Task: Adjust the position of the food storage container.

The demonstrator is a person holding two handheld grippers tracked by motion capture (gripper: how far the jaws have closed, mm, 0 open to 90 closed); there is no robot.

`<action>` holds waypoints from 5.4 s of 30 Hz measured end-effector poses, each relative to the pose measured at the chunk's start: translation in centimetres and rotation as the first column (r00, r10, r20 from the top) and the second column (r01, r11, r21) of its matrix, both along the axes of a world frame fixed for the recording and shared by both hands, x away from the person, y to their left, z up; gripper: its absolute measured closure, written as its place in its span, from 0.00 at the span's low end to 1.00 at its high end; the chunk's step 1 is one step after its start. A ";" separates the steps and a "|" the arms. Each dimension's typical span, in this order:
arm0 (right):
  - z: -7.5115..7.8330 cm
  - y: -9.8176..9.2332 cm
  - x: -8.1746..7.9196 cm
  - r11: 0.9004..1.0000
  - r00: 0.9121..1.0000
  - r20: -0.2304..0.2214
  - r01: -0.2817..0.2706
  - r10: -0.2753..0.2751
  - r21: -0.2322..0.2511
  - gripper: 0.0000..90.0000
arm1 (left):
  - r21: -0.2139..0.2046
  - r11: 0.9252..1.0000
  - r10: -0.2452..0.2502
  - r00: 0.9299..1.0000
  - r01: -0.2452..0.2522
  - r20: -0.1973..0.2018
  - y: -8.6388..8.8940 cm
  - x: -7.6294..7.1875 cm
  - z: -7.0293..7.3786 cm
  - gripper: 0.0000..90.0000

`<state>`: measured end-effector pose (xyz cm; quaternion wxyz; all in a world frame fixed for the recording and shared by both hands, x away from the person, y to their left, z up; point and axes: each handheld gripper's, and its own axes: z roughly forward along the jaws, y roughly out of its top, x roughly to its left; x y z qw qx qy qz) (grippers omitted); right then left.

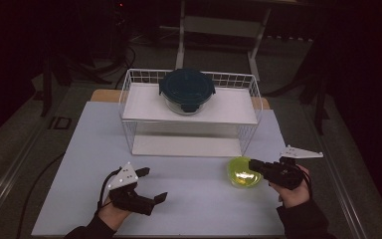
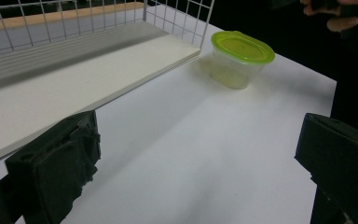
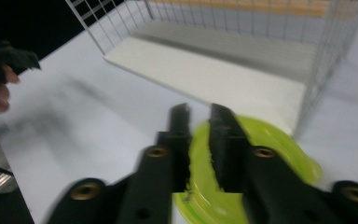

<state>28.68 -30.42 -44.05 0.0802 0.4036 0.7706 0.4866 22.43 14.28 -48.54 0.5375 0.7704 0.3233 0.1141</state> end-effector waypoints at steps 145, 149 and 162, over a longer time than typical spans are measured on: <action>-9.4 14.6 5.6 0.956 0.939 -0.255 -0.266 0.229 -0.122 1.00 | -0.001 1.000 -0.016 1.000 0.016 0.011 0.2 0.0 -0.1 0.00; -9.4 14.7 5.4 0.954 0.940 -0.252 -0.269 0.230 -0.133 1.00 | -0.002 1.000 -0.019 1.000 0.019 0.020 0.2 0.0 -0.1 0.00; -7.0 11.1 4.8 0.970 0.967 -0.184 -0.201 0.174 -0.140 0.78 | -0.037 0.999 0.025 1.000 -0.025 0.012 1.2 0.4 0.4 0.00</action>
